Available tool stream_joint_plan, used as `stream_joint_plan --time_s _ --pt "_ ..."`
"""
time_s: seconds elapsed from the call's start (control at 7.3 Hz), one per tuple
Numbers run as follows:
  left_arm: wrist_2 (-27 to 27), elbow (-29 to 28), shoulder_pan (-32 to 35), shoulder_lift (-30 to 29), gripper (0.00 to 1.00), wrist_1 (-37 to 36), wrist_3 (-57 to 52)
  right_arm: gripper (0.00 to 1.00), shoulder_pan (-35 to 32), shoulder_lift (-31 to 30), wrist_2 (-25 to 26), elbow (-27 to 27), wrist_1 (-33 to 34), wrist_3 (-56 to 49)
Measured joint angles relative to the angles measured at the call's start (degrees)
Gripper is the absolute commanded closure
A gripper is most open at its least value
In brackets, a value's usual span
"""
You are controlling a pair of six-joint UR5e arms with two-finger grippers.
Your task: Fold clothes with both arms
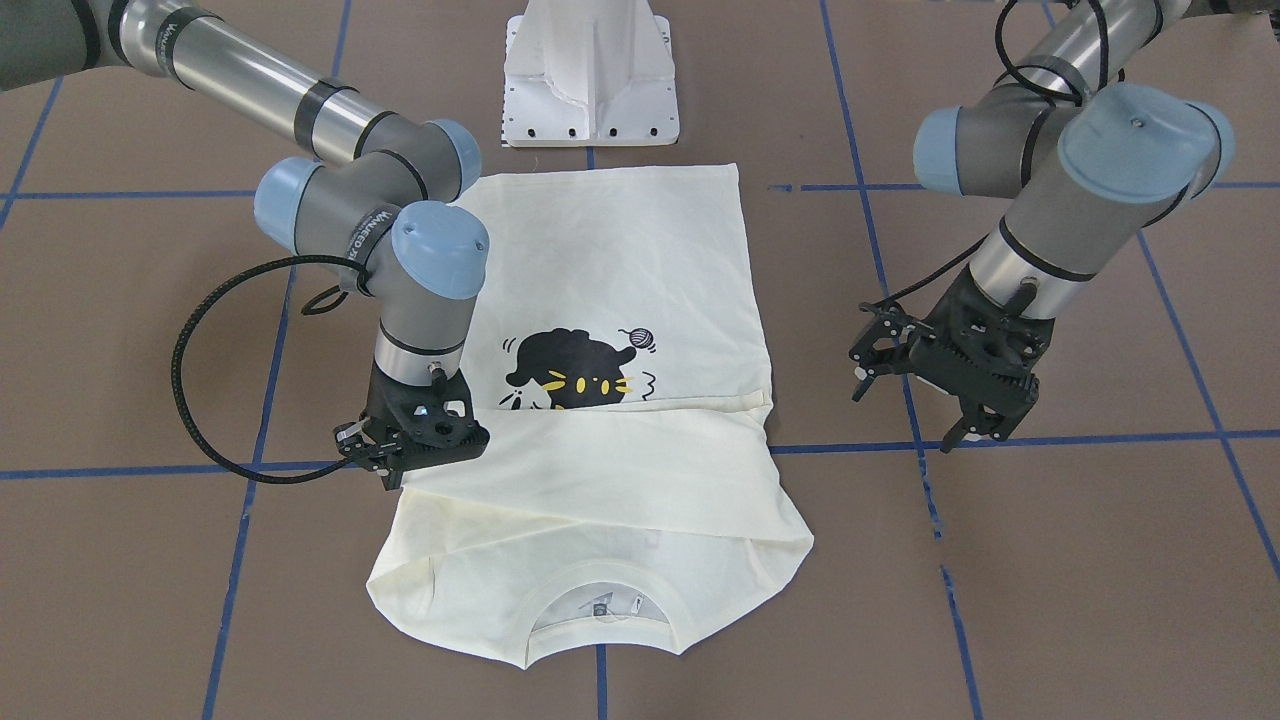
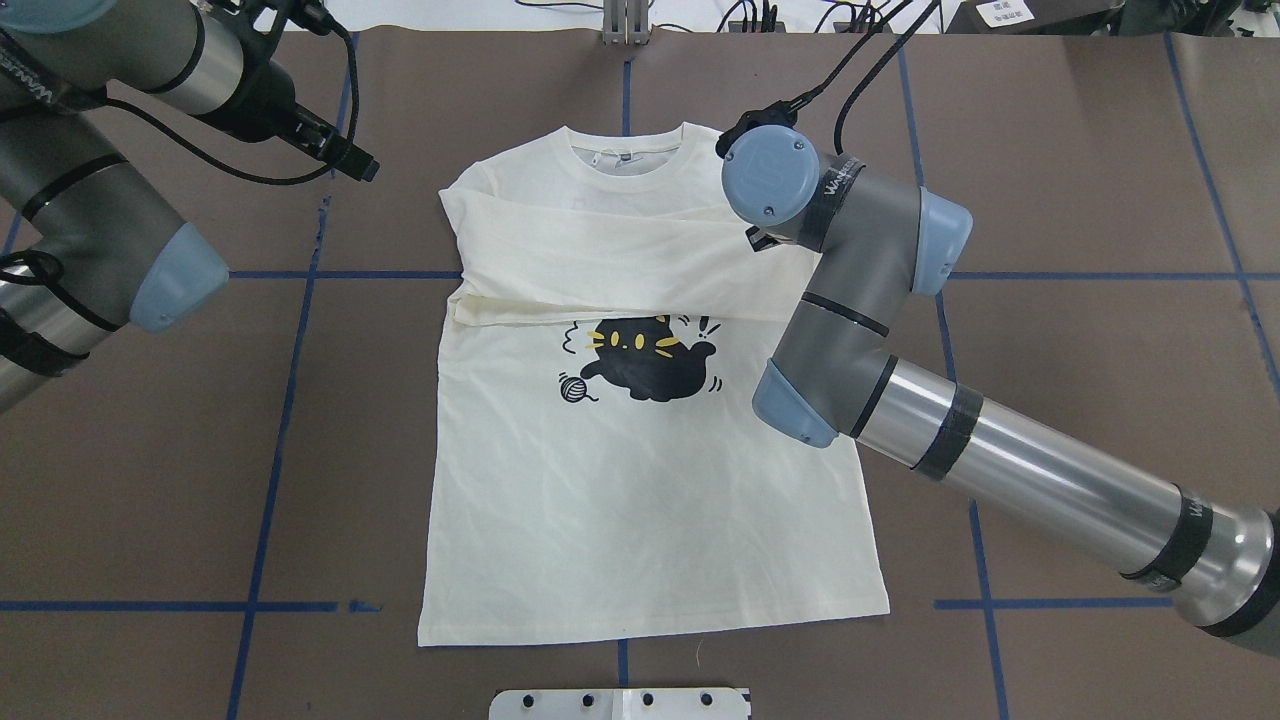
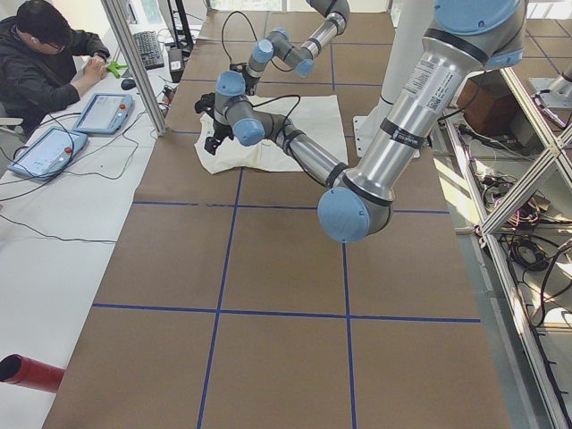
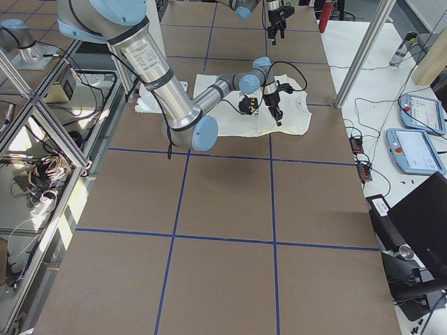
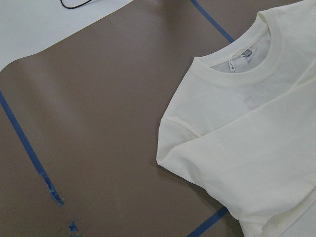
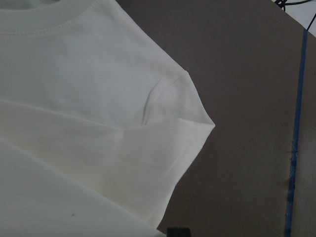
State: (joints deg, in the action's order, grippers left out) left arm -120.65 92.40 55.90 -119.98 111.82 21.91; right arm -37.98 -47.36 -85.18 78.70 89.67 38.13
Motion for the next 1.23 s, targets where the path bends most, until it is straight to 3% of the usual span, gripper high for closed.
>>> stream_joint_plan --time_s 0.27,0.69,0.96,1.23 --pt "0.1 0.0 0.0 0.0 0.00 0.1 0.1 0.00 -0.3 0.1 -0.9 -1.0 -3.7 0.5" --pt "0.4 0.4 -0.2 0.4 0.00 0.0 2.8 0.00 -2.3 -0.2 -11.7 1.2 -10.6 10.6" --pt "1.4 5.7 -2.2 5.1 0.00 0.4 13.3 0.00 -1.0 -7.2 -14.1 12.0 -11.6 20.4" --pt "6.1 16.7 -8.6 13.8 0.00 2.6 28.9 0.00 3.4 -18.1 -13.4 26.4 -12.0 33.1"
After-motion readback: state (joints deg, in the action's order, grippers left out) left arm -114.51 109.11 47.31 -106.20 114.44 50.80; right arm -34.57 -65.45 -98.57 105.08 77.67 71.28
